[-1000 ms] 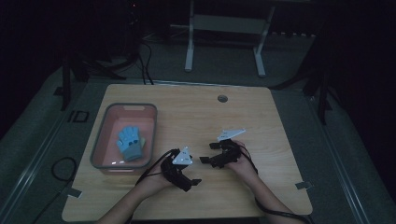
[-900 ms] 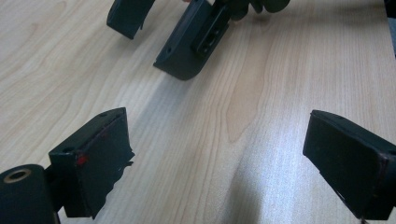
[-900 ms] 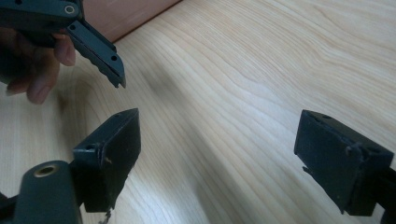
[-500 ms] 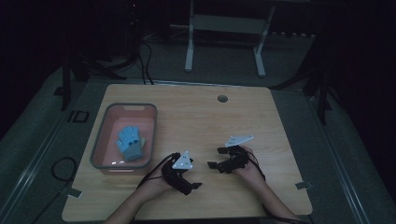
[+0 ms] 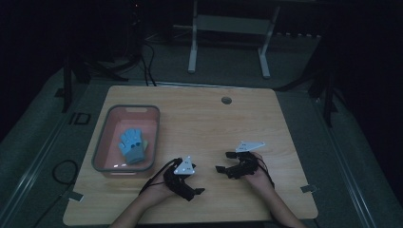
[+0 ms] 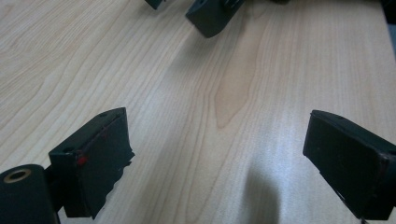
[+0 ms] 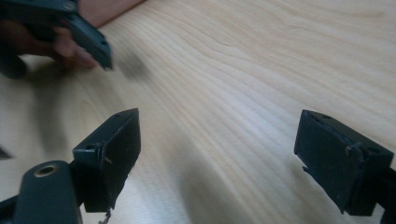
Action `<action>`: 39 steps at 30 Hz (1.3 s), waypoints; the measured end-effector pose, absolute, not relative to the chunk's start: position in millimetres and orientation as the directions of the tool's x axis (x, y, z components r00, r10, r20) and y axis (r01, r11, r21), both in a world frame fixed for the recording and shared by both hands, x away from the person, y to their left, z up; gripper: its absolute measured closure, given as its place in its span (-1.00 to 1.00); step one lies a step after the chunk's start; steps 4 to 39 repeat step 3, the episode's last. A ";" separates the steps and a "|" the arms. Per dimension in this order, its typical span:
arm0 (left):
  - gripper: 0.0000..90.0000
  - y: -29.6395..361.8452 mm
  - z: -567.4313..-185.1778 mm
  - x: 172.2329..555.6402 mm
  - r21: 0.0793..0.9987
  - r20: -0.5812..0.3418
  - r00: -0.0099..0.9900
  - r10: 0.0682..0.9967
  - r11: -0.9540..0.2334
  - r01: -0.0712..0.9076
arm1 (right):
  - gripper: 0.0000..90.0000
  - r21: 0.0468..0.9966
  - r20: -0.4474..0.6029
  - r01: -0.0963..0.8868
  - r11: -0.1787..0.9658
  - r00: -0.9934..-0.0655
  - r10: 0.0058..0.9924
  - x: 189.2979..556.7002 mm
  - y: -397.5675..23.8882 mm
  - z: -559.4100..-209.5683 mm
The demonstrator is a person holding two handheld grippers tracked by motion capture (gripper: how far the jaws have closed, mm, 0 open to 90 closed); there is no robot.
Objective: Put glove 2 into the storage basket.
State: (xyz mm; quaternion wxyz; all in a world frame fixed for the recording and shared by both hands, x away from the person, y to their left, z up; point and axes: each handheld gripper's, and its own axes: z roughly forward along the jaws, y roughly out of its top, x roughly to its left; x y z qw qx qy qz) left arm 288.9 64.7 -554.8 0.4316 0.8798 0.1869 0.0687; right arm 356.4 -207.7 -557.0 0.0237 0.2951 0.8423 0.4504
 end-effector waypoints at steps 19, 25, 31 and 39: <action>-0.83 66.1 -555.0 288.4 0.790 -0.035 0.920 0.391 -0.553 0.265 | -0.68 0.774 0.191 0.455 0.441 -0.831 0.523 355.6 -205.1 -558.3; -0.83 66.1 -555.0 288.4 0.790 -0.035 0.920 0.391 -0.553 0.265 | -0.68 0.774 0.191 0.455 0.441 -0.831 0.523 355.6 -205.1 -558.3; -0.83 66.1 -555.0 288.4 0.790 -0.035 0.920 0.391 -0.553 0.265 | -0.68 0.774 0.191 0.455 0.441 -0.831 0.523 355.6 -205.1 -558.3; -0.83 66.1 -555.0 288.4 0.790 -0.035 0.920 0.391 -0.553 0.265 | -0.68 0.774 0.191 0.455 0.441 -0.831 0.523 355.6 -205.1 -558.3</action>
